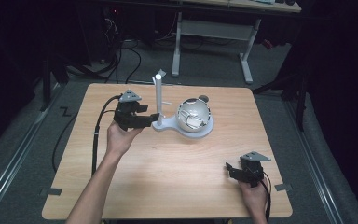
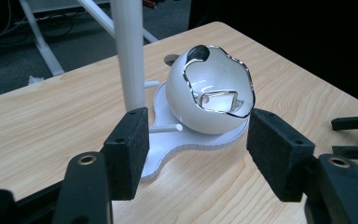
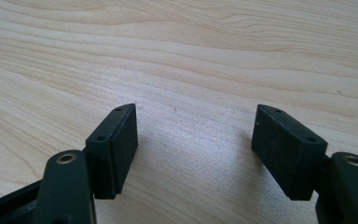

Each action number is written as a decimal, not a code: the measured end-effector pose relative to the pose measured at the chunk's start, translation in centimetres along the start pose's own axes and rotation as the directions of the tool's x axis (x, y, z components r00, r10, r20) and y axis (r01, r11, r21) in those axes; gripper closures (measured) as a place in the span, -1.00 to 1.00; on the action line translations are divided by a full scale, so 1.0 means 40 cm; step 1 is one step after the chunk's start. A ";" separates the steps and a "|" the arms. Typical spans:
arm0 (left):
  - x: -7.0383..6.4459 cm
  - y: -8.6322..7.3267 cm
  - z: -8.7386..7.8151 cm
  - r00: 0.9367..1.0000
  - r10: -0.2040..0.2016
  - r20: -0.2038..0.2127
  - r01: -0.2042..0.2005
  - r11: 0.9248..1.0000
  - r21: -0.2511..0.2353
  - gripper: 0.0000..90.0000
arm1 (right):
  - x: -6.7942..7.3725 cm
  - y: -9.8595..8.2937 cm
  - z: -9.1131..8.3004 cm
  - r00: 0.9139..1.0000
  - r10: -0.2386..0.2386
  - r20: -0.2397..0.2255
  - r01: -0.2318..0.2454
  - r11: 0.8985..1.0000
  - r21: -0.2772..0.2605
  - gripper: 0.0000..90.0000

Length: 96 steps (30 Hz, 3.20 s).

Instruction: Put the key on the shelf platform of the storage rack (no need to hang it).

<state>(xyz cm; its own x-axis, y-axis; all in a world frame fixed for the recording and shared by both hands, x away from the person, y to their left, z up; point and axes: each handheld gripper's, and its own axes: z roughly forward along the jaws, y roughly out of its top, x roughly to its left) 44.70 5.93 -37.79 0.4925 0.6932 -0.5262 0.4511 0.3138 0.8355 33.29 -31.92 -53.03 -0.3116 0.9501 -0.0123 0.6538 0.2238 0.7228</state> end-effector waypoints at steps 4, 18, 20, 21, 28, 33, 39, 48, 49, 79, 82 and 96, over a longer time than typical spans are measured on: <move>0.019 0.000 -0.021 1.000 -0.009 -0.015 0.009 1.000 -0.008 -0.12 | 0.000 0.000 0.000 1.000 0.004 0.002 -0.004 1.000 0.000 -0.29; 0.067 -0.012 -0.081 0.997 -0.031 -0.066 0.029 0.999 -0.027 -0.16 | 0.000 0.000 0.000 1.000 0.003 0.003 -0.003 1.000 0.000 -0.29; 0.071 -0.013 -0.090 0.997 -0.033 -0.068 0.031 0.999 -0.031 -0.16 | 0.000 0.000 0.000 1.000 0.003 0.002 -0.003 1.000 0.000 -0.29; 0.073 -0.014 -0.094 0.997 -0.037 -0.070 0.035 0.999 -0.033 -0.16 | 0.000 0.000 0.000 1.000 0.002 0.002 -0.002 1.000 -0.001 -0.29; 0.089 -0.020 -0.118 0.995 -0.045 -0.087 0.042 0.998 -0.041 -0.17 | 0.000 0.000 0.000 1.000 0.001 0.002 -0.001 1.000 -0.001 -0.30; 0.099 -0.028 -0.133 0.994 -0.051 -0.099 0.048 0.998 -0.036 -0.17 | 0.000 0.000 0.000 1.000 0.001 0.003 -0.001 1.000 -0.001 -0.30; 0.111 -0.035 -0.150 0.992 -0.068 -0.106 0.064 0.997 -0.044 -0.18 | 0.000 0.000 0.000 1.000 0.001 0.002 -0.001 1.000 0.000 -0.30; 0.126 -0.040 -0.183 0.990 -0.085 -0.116 0.078 0.995 -0.063 -0.18 | 0.001 0.000 0.000 1.000 0.000 0.003 0.000 1.000 0.001 -0.30; 0.129 -0.042 -0.187 0.989 -0.083 -0.119 0.076 0.995 -0.061 -0.18 | 0.001 0.000 0.000 1.000 0.000 0.003 0.000 1.000 0.001 -0.30; 0.168 -0.089 -0.246 0.977 -0.163 -0.138 0.156 0.986 -0.062 -0.19 | 0.001 0.000 0.000 1.000 0.000 0.003 0.000 1.000 0.001 -0.30; 0.172 -0.097 -0.250 0.975 -0.171 -0.140 0.163 0.984 -0.067 -0.19 | 0.001 0.000 0.000 1.000 0.000 0.003 0.000 1.000 0.001 -0.30; 0.198 -0.152 -0.254 0.969 -0.157 -0.193 0.154 0.988 -0.029 -0.20 | 0.001 0.000 0.000 1.000 -0.001 0.003 0.001 1.000 0.001 -0.30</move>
<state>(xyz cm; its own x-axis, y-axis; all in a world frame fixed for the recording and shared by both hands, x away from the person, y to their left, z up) 38.32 16.10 -45.45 0.2629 0.7471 -0.6105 0.4999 0.4357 0.7485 33.29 -31.90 -53.03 -0.3100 0.9506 -0.0150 0.6542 0.2248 0.7221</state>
